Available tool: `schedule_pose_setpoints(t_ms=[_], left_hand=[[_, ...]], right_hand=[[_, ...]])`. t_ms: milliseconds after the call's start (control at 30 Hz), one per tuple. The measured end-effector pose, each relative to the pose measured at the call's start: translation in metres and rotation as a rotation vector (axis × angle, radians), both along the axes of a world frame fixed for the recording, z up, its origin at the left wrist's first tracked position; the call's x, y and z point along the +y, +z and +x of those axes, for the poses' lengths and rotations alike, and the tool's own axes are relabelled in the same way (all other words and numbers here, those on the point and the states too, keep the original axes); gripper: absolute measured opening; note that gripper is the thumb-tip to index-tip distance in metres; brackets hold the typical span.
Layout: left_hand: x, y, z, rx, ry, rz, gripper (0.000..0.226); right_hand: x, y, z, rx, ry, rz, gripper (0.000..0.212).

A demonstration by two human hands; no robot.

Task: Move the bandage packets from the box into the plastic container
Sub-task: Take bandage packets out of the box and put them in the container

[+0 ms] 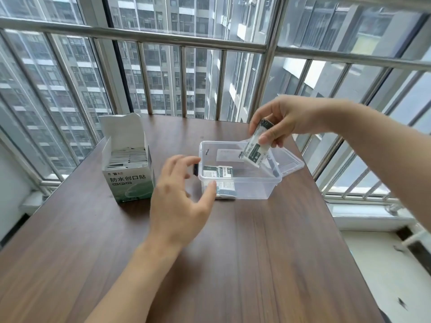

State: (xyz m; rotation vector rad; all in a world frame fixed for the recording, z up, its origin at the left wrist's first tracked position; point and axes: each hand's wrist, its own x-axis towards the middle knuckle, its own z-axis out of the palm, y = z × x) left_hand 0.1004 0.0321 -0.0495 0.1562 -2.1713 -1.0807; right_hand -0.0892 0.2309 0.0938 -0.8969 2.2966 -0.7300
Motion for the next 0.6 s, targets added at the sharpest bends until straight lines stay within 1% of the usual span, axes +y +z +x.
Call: schedule_pose_setpoints(t_ms=[100,167,267,433,600], left_hand=[[0.001,-0.014,-0.006,-0.079,-0.047,-0.257,0.05],[0.002,-0.021,-0.007,-0.146,-0.05,-0.363,0.055],[0.001,-0.025,-0.008,-0.168,-0.052,-0.416,0.055],[0.0,-0.027,-0.009,-0.15,-0.068,-0.465,0.055],[0.001,-0.029,-0.009,-0.166,-0.081,-0.46,0.053]], right_hand=[[-0.017,-0.006,-0.016,0.088,0.044,0.167,0.018],[-0.026,-0.016,-0.021,0.129,0.096,0.311,0.017],[-0.036,-0.034,-0.027,0.147,0.146,0.465,0.016],[-0.046,-0.056,-0.031,0.187,0.248,0.625,0.021],[-0.051,-0.064,-0.032,0.273,0.328,0.705,0.02]])
